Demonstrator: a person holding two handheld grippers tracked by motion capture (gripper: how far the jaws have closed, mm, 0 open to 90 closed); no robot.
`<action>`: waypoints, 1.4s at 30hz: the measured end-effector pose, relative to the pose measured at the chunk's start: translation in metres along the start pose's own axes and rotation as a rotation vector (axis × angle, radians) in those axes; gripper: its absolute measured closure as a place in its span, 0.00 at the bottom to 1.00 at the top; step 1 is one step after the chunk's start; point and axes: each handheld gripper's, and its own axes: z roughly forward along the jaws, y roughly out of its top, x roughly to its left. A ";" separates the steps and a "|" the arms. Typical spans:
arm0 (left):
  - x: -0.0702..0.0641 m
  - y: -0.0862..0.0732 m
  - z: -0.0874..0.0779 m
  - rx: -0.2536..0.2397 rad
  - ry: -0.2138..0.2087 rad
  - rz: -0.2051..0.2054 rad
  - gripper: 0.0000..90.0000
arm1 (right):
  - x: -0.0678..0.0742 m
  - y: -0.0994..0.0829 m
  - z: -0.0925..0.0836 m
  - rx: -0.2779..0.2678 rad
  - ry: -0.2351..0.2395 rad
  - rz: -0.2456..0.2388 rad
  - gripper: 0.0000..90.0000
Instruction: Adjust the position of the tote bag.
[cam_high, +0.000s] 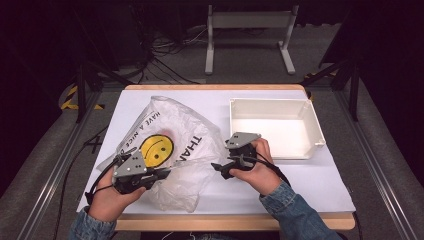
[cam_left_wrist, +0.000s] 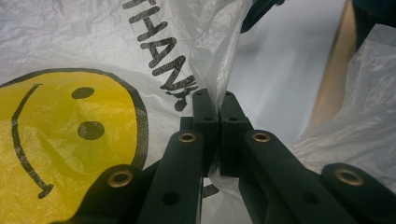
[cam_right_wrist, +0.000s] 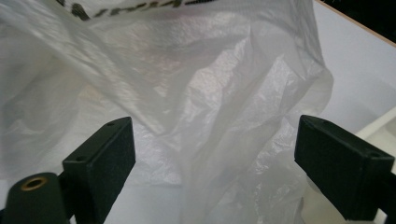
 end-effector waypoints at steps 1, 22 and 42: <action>0.000 0.000 -0.001 -0.005 -0.002 -0.005 0.98 | 0.000 -0.001 0.003 0.006 0.002 -0.002 0.17; 0.007 0.002 -0.020 -0.054 -0.001 0.004 0.99 | 0.020 0.012 -0.036 0.072 0.199 0.001 1.00; 0.008 0.011 -0.048 -0.152 0.035 0.028 0.99 | 0.034 0.036 -0.087 -0.101 0.263 0.006 1.00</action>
